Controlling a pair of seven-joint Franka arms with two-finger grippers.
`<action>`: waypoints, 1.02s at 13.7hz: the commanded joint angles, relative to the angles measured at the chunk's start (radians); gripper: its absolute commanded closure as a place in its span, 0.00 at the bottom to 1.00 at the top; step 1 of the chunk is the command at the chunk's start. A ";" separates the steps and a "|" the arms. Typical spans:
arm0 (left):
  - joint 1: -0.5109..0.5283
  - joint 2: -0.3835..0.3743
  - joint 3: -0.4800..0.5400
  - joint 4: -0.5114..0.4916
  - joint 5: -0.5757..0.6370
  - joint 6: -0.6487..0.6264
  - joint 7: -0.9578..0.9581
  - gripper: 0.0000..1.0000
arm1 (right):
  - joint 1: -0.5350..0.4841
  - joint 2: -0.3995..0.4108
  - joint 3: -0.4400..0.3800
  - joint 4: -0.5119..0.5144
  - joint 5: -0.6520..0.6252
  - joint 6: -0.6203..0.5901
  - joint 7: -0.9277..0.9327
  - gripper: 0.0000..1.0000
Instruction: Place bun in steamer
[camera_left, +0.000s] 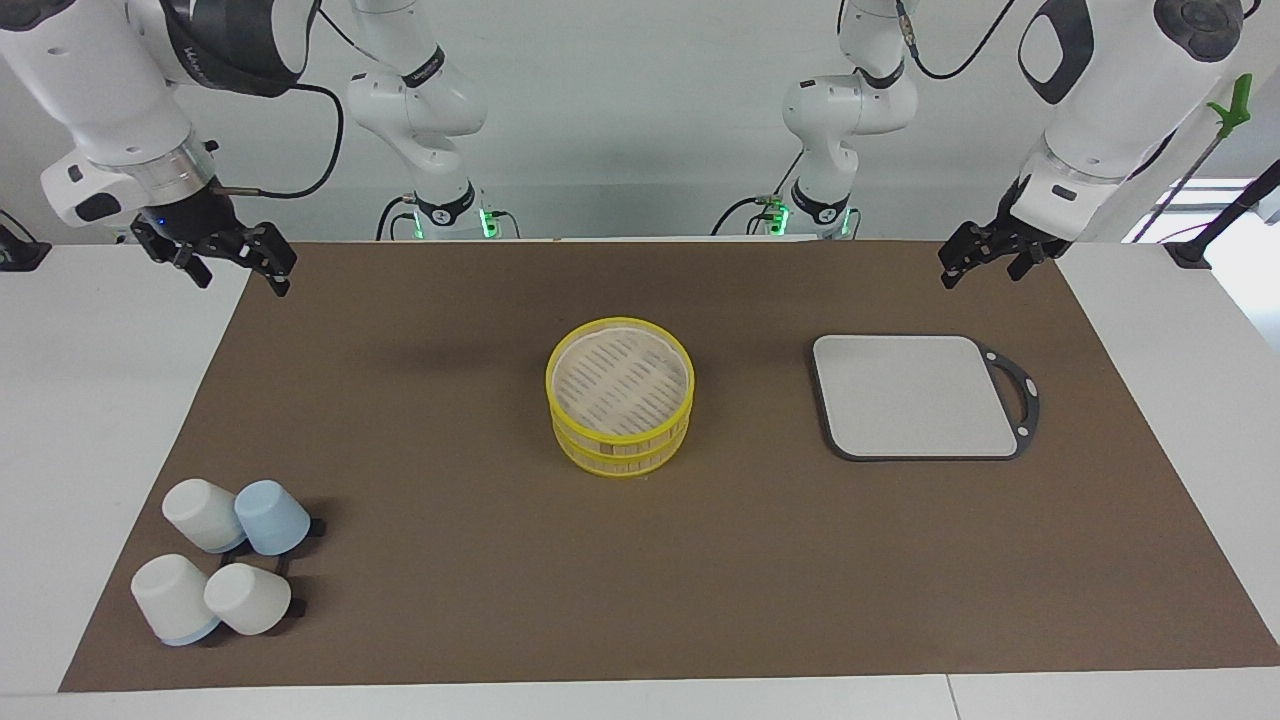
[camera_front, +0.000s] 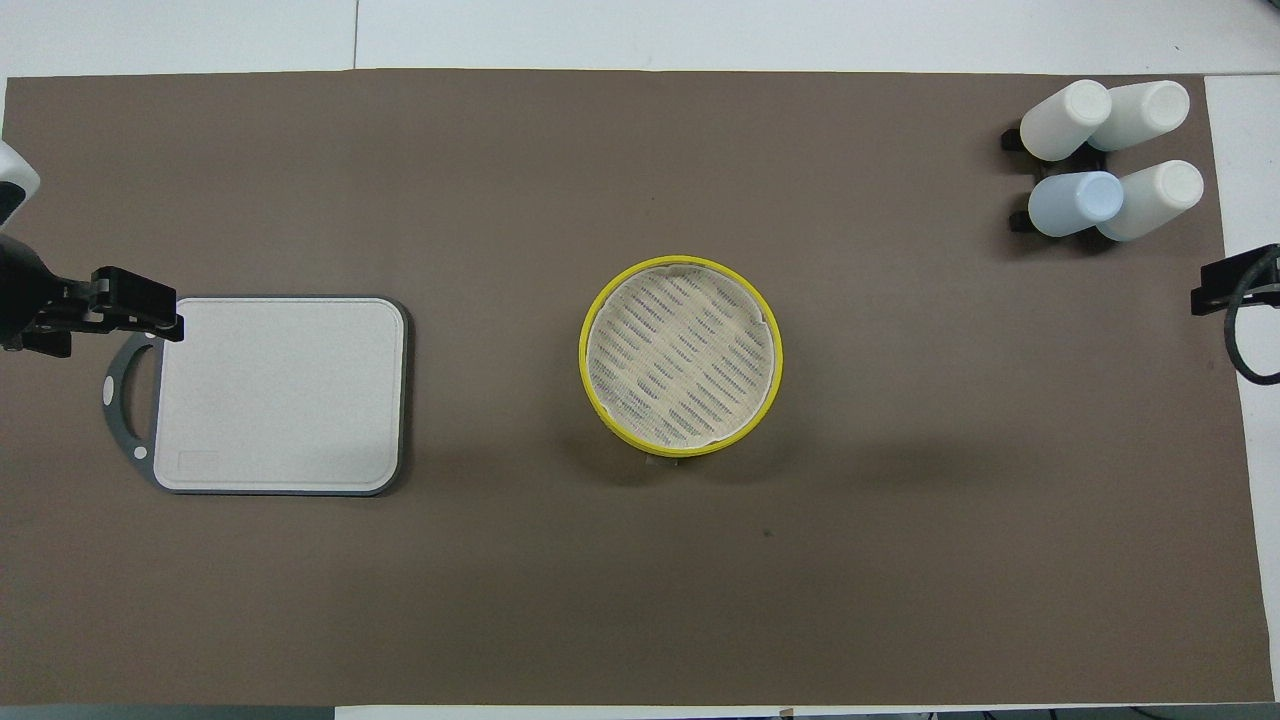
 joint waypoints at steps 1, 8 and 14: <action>0.008 -0.028 -0.004 -0.031 0.010 0.018 0.006 0.00 | -0.007 -0.020 0.008 -0.022 -0.009 -0.002 -0.014 0.00; 0.008 -0.028 -0.004 -0.031 0.009 0.018 0.006 0.00 | -0.004 -0.023 0.014 -0.022 0.005 -0.037 -0.019 0.00; 0.008 -0.028 -0.004 -0.031 0.010 0.018 0.006 0.00 | -0.003 -0.024 0.017 -0.025 0.041 -0.034 -0.027 0.00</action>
